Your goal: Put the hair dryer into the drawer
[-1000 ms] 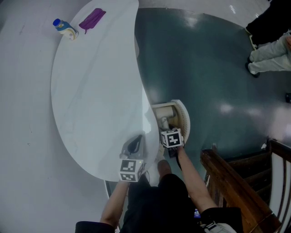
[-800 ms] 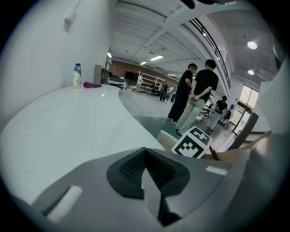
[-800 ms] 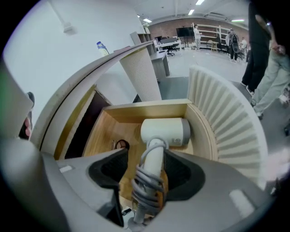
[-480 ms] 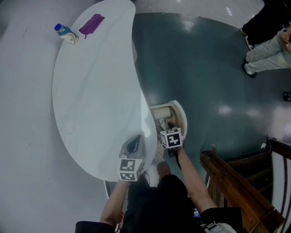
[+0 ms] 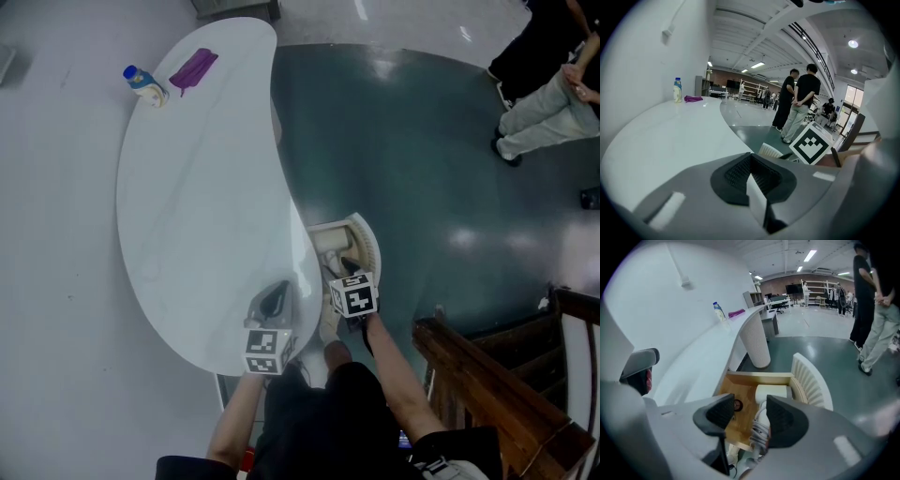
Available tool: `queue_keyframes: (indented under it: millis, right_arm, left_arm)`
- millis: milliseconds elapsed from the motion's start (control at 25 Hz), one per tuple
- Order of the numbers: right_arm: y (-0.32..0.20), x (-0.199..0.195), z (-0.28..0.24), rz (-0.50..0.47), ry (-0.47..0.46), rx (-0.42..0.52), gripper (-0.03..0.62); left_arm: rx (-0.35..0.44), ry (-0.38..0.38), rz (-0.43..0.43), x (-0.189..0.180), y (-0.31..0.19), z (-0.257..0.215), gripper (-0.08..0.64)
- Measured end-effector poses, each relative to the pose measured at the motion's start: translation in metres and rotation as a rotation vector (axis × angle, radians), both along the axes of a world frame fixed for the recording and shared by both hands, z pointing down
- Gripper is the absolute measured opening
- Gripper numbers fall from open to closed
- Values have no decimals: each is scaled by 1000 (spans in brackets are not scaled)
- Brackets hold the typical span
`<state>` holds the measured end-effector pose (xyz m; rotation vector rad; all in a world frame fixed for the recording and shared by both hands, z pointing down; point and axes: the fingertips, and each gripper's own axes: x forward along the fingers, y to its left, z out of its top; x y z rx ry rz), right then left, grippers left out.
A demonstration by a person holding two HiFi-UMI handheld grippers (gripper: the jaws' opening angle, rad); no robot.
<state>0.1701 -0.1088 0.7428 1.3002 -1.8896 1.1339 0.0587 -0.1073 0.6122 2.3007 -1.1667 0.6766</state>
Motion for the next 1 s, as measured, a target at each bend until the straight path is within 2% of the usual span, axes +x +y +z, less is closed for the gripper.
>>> queue_keyframes:
  millis: [240,720,880,1000]
  right_arm:
    - [-2,0,-39,14,23,89,149]
    - [4,-2,-125,32,41,270,86]
    - [4,-4,-155,49,63,349,14]
    - [9,-6,-180,51,76,406,5]
  left_arm:
    - [38,11,4,0,-2,-23,8]
    - [139,32,10,-5,2,-79,8]
    - [171,39,24,-7,3,-95,8]
    - [196,51,32,-10,7,-110,8]
